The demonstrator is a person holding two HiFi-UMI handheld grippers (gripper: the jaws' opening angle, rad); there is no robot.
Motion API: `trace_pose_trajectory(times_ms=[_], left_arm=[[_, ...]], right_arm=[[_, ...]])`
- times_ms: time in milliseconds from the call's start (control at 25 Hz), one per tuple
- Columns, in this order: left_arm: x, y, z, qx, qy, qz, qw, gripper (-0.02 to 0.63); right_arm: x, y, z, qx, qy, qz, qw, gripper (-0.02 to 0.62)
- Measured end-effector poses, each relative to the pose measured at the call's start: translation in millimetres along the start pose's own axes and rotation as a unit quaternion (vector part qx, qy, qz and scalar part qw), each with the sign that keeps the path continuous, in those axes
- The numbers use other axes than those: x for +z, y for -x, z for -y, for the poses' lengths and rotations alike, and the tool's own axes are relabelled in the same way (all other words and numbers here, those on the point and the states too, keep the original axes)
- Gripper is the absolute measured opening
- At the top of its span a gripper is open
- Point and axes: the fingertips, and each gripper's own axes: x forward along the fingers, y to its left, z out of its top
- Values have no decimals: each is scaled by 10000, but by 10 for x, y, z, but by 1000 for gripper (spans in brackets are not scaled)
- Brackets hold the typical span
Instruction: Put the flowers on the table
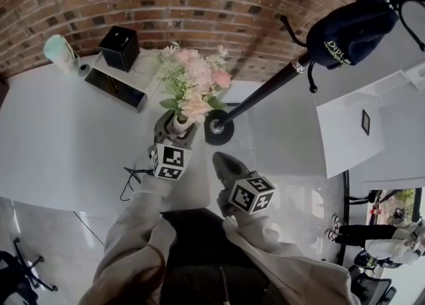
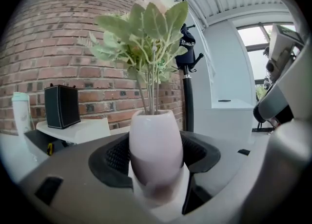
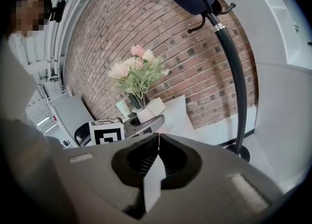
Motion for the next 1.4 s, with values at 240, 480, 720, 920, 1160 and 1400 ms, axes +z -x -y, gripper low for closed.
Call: trace_pose_trajectory(times_ms=[240, 480, 720, 920, 1160, 1400], left_arm=[[40, 79, 19, -125, 279, -76, 9995, 383], [195, 544, -65, -121, 365, -147, 9992, 383], [337, 1431, -94, -402, 1049, -217, 9934, 380], [375, 2175, -53, -488, 1504, -369, 9867, 136], [381, 2706, 51, -850, 1294, -331, 9874, 4], [261, 3023, 172, -1221, 1188, -322, 9849, 3]], right_arm=[[-14, 62, -23, -76, -20, 168, 9998, 2], [-6, 91, -206, -224, -95, 451, 9987, 2], [-113, 33, -720, -194, -94, 600, 9980, 2], [-257, 72, -1201, -415, -12, 759, 9962, 2], [-384, 268, -1609, -710, 10, 1101, 9914, 2], [-623, 465, -1929, -921, 151, 1295, 9872, 0]])
